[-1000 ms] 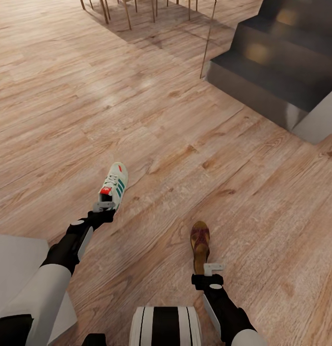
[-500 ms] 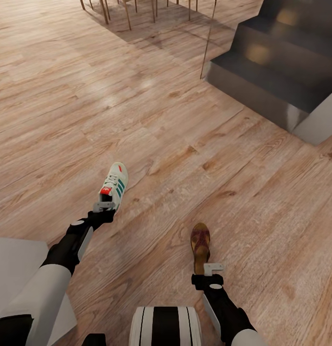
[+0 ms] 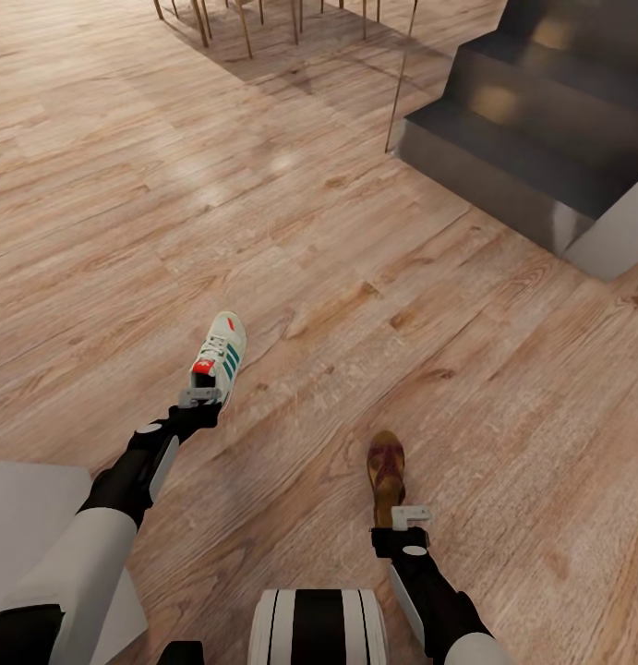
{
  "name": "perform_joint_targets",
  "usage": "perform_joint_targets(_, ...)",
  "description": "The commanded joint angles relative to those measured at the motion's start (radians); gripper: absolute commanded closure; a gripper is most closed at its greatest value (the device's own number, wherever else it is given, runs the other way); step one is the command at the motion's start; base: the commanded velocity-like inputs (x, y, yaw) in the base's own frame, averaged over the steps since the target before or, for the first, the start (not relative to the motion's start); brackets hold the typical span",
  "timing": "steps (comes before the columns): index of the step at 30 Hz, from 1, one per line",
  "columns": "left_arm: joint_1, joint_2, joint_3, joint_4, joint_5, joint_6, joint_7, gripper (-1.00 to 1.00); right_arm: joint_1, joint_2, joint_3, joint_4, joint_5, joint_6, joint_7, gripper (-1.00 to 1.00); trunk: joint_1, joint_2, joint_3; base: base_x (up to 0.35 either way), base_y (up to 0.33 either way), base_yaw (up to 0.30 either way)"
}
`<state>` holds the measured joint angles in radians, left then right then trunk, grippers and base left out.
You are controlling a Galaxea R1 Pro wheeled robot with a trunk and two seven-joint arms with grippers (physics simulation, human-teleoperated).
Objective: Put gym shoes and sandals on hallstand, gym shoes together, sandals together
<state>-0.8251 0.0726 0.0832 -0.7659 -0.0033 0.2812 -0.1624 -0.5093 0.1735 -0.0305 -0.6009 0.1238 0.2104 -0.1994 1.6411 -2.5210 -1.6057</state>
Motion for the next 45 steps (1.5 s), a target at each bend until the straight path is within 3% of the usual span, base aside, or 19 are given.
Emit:
perform_joint_targets(1, 0.0, -0.001, 0.003, -0.002, -0.001, 0.007, -0.006, 1.0, 0.0, 0.001, -0.003, -0.002, 0.011, 0.007, 0.0, 1.0, 0.0, 0.0, -0.001, 0.001, 0.0, 0.0)
perform_joint_targets(37, 0.0, -0.002, 0.003, -0.004, -0.001, 0.007, -0.005, 1.0, 0.0, 0.001, -0.003, -0.005, 0.011, 0.007, 0.0, 1.0, 0.0, 0.0, -0.001, 0.0, 0.0, 0.0)
perform_joint_targets(45, -0.002, -0.002, 0.003, -0.004, -0.001, 0.013, -0.005, 1.0, 0.0, 0.001, -0.003, -0.005, 0.011, 0.007, 0.0, 1.0, -0.004, 0.002, 0.03, 0.0, 0.0, 0.0)
